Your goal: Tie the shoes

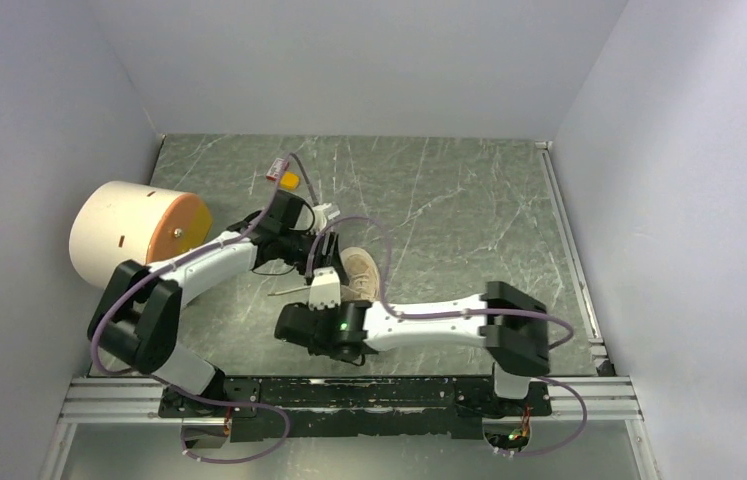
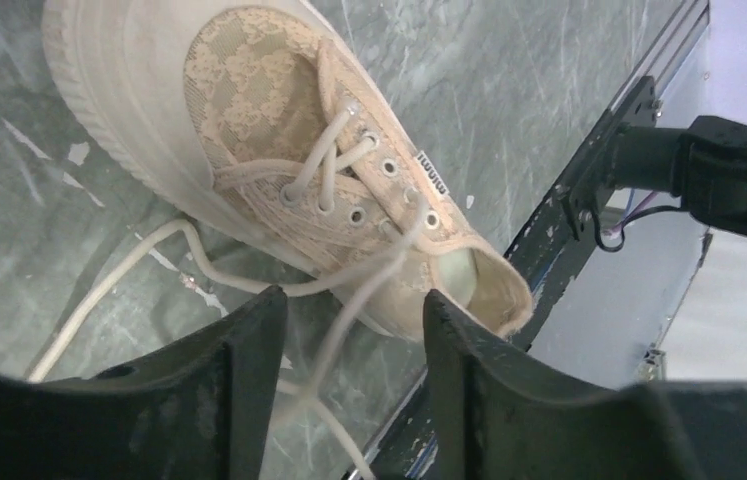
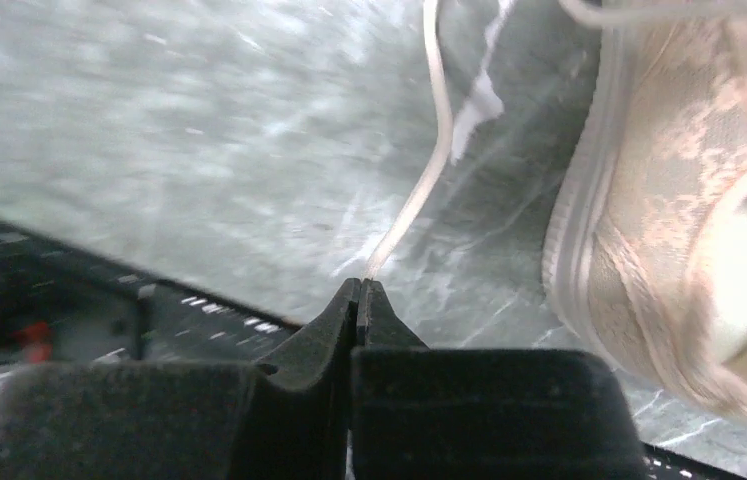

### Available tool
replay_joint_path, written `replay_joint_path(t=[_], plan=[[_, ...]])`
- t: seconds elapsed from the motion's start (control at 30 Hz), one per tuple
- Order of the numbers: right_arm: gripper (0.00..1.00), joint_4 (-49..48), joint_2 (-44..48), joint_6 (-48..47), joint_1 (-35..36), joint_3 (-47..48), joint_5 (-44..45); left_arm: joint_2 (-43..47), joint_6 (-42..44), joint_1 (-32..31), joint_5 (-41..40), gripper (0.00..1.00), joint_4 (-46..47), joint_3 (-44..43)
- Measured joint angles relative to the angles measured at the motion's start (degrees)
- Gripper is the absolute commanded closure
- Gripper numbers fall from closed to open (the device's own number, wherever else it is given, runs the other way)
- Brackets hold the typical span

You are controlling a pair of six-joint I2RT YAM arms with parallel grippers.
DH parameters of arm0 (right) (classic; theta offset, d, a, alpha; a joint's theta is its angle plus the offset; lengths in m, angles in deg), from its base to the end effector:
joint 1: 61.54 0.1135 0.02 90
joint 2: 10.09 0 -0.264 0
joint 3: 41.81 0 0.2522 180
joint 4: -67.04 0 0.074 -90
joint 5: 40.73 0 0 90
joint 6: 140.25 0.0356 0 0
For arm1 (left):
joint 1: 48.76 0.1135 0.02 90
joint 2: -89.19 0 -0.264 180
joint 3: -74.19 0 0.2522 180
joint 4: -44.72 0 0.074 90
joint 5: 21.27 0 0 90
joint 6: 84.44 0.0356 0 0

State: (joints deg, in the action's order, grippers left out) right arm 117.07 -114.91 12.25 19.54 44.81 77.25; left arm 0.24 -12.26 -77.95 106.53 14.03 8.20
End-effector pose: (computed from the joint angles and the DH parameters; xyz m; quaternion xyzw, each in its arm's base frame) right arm 0.0733 0.3592 0.1920 -0.1088 0.9478 0.0999 0.2828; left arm 0.2582 -0.1692 0.1968 0.1896 0.8845 -0.3999 0.1479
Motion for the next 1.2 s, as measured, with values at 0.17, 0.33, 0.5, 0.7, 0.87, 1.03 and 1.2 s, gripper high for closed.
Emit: replay_joint_path(t=[0.17,0.33,0.5,0.7,0.87,1.03,1.2], plan=[[1.0,-3.2,11.0,-5.5,-1.1,-0.2,-1.6,4.6,2.3,0.4,-3.7,0.11,-3.5,-1.7],[1.0,-2.1,16.6,-10.8,-4.7,2.3,-1.1,7.8,3.6,2.1,-9.6,0.06,-7.4,-6.2],[1.0,-6.1,23.2,-18.1,-16.0,-1.8,-5.7,10.8,3.5,3.1,-13.0,0.19,-10.6,-8.2],[1.0,-16.2,27.0,-27.3,-32.1,-11.3,-16.3,18.6,1.9,3.1,-10.5,0.14,-9.5,-2.0],[1.0,-22.4,21.4,-31.5,-39.4,-11.9,-28.1,23.1,-0.9,2.3,-2.9,0.28,0.2,6.5],[1.0,-23.3,14.7,-32.8,-44.9,-11.3,-40.8,17.7,-0.3,-3.2,-2.2,0.38,6.5,7.9],[1.0,-22.0,11.7,-34.7,-47.2,-11.0,-48.5,10.9,0.4,-6.2,-4.8,0.3,6.6,4.7]])
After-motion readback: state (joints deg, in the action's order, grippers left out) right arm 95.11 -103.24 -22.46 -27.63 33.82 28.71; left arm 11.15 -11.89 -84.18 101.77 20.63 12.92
